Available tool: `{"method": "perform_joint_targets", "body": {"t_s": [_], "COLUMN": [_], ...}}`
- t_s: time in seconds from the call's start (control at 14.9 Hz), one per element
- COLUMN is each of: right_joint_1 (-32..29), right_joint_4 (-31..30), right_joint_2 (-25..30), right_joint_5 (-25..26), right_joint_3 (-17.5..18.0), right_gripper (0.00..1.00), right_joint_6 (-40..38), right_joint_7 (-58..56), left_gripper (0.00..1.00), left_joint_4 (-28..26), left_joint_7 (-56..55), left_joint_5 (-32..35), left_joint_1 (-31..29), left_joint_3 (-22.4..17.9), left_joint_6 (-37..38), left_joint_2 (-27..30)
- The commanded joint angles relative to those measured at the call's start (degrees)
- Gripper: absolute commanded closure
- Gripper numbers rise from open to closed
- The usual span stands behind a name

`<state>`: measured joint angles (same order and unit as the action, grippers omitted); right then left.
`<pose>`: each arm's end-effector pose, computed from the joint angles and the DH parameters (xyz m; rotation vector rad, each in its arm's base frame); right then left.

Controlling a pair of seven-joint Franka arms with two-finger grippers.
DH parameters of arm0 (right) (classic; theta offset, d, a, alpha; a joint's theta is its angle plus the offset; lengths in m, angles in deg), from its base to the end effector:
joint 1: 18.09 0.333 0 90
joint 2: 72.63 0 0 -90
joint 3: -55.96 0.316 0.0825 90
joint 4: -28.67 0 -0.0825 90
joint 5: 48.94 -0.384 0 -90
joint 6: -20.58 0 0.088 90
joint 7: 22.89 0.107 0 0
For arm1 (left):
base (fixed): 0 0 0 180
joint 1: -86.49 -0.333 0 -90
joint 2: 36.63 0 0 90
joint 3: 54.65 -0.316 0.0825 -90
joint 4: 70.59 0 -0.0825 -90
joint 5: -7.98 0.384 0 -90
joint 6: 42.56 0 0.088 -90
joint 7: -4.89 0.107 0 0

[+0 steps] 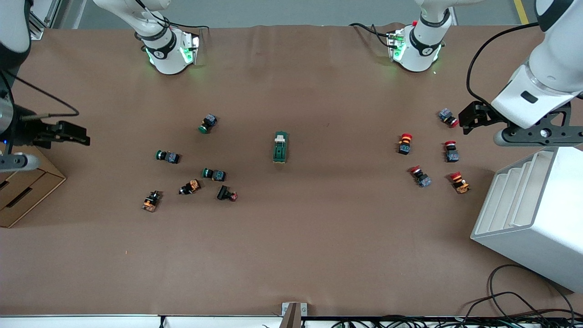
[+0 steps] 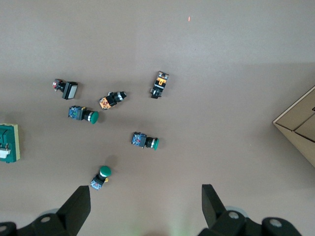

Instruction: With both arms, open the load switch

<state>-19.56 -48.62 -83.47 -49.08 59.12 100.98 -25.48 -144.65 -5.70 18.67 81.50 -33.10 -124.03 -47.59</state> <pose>0.5941 0.0144 0.6051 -3.1184 -0.1165 0.2102 0.5821 -0.1239 0.6384 -3.0156 0.1154 0.0324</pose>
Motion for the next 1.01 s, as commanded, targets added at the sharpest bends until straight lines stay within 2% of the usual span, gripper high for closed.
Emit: {"method": "perform_joint_targets", "body": {"t_s": [0.0, 0.13, 0.4, 0.61, 0.81, 0.94], "right_joint_1": [0.8, 1.6, 1.0, 1.1, 1.3, 1.6], "right_joint_4": [-5.5, -7.2, -8.8, -12.1, -12.5, -12.8], "right_joint_2": [5.6, 8.2, 11.5, 15.2, 16.6, 16.5], "right_joint_5": [0.1, 0.2, 0.1, 0.1, -0.1, -0.2], "right_joint_3": [-0.8, -2.2, -2.4, -2.3, -2.3, -2.4], "right_gripper": [0.0, 0.0, 0.0, 0.0, 0.0, 0.0], "right_joint_6": [1.4, 1.1, 0.9, 1.6, 1.6, 2.5], "right_joint_7": [-0.6, -0.6, -0.8, -0.7, -0.7, -0.6], "left_gripper": [0.0, 0.0, 0.0, 0.0, 0.0, 0.0], "left_joint_4": [-0.6, -0.6, -0.6, -3.3, -5.8, -7.2], "left_joint_7": [1.3, 1.3, 1.6, 6.3, 10.4, 12.3], "left_joint_5": [-1.3, -1.9, -3.7, -5.8, -7.9, -10.7], "left_joint_1": [-1.2, -2.6, -2.8, -1.3, 3.5, 3.9], "left_joint_3": [0.2, 0.2, 0.0, -5.3, -14.1, -16.2], "left_joint_6": [0.6, 1.1, 3.1, 3.1, 3.0, 2.7], "left_joint_2": [2.2, 3.0, 3.1, 6.8, 8.8, 9.4]}}
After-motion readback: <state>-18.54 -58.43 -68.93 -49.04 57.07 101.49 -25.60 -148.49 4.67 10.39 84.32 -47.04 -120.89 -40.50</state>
